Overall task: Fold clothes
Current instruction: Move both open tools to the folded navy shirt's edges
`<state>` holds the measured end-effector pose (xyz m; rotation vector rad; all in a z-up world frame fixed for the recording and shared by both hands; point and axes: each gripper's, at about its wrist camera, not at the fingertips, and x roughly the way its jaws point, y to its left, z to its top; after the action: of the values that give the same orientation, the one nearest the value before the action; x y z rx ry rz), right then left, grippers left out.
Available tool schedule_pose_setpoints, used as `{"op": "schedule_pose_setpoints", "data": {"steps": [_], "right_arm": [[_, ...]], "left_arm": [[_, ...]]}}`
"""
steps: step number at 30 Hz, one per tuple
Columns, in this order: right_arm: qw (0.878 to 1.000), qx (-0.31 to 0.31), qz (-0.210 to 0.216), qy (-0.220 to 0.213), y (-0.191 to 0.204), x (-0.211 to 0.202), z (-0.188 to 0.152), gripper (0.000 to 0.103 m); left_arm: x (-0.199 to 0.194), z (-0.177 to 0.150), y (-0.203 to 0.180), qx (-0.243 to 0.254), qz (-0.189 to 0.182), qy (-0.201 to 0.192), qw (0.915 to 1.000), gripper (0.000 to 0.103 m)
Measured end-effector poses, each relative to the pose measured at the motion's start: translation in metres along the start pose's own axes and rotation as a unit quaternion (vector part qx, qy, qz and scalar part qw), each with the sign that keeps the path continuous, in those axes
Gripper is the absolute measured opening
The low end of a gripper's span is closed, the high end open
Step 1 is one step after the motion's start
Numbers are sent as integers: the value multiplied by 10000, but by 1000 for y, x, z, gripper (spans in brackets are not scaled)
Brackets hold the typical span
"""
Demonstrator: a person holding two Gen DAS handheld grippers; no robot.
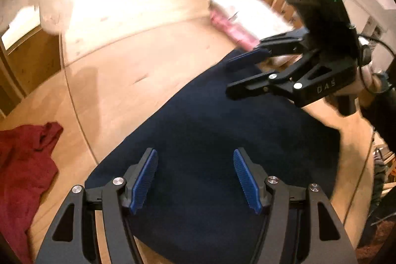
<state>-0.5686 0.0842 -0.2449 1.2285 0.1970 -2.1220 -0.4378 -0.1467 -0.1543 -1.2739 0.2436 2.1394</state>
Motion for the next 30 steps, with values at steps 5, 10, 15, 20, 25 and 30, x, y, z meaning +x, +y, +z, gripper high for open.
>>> {"op": "schedule_pose_setpoints", "data": {"steps": [5, 10, 15, 20, 25, 30], "right_arm": [[9993, -141, -179, 310, -1, -9, -10, 58], [9966, -466, -597, 328, -13, -31, -10, 61], [9972, 177, -538, 483, -49, -35, -11, 61], [9964, 455, -415, 589, -63, -13, -6, 61], [9971, 232, -380, 619, -65, -10, -6, 61], [9979, 93, -269, 587, -64, 3, -3, 66]], "left_arm": [[-11, -9, 12, 247, 133, 39, 9996, 63], [-23, -9, 30, 227, 512, 193, 9982, 63], [-6, 1, 41, 37, 927, 384, 9949, 63], [27, 10, 38, 6, 984, 528, 9937, 64], [33, 10, 43, -138, 978, 530, 9937, 71], [34, 11, 56, -535, 806, 500, 9941, 77]]}}
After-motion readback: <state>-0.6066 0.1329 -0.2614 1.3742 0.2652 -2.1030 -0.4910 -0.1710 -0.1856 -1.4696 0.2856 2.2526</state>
